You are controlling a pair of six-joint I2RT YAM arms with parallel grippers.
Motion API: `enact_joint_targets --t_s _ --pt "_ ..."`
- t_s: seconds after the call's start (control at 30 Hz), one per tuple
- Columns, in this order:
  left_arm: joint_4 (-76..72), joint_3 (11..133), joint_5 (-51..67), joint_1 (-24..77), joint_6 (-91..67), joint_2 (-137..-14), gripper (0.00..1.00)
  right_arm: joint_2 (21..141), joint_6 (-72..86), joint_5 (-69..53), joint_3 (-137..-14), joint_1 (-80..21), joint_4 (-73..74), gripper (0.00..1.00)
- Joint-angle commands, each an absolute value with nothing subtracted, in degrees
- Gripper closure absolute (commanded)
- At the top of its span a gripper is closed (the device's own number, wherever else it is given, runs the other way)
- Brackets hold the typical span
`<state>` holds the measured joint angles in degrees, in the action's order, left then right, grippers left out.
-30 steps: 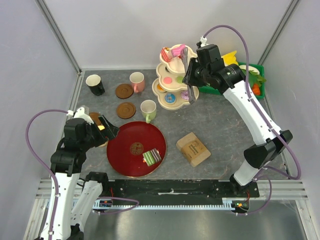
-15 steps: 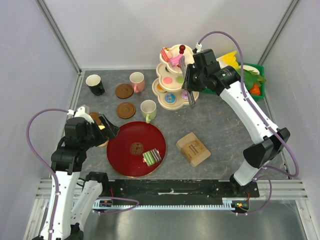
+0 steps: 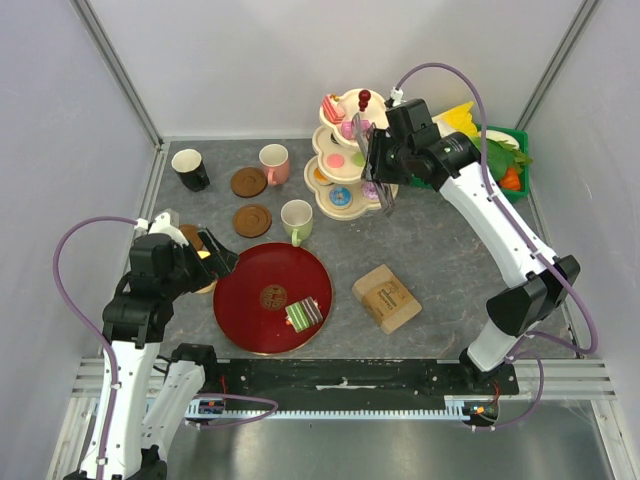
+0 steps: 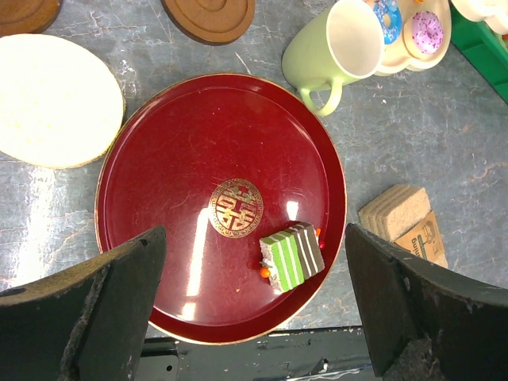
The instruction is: Serve the afternoon tea
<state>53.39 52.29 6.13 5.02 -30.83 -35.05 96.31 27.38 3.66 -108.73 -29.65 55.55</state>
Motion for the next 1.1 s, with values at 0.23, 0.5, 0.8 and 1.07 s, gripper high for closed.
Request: enact_joint_targets --t_s 0.23,0.5,0.8,1.07 --pt "51.33 53.88 6.06 5.19 -32.26 -34.72 0.01 90.89 26.55 11.16 -112.77 -29.44 56.51 0.45" --pt "51.5 53.61 6.15 5.19 -32.26 -34.37 0.01 83.16 23.65 10.11 -109.34 -29.36 58.88 0.45" --pt "51.94 53.96 5.89 5.19 -31.99 -34.72 0.01 76.55 21.27 6.83 -100.73 -42.51 58.98 0.45" --pt "53.7 53.79 3.78 5.19 -31.73 -34.1 0.01 81.65 23.99 10.46 -96.52 -60.01 62.05 0.45"
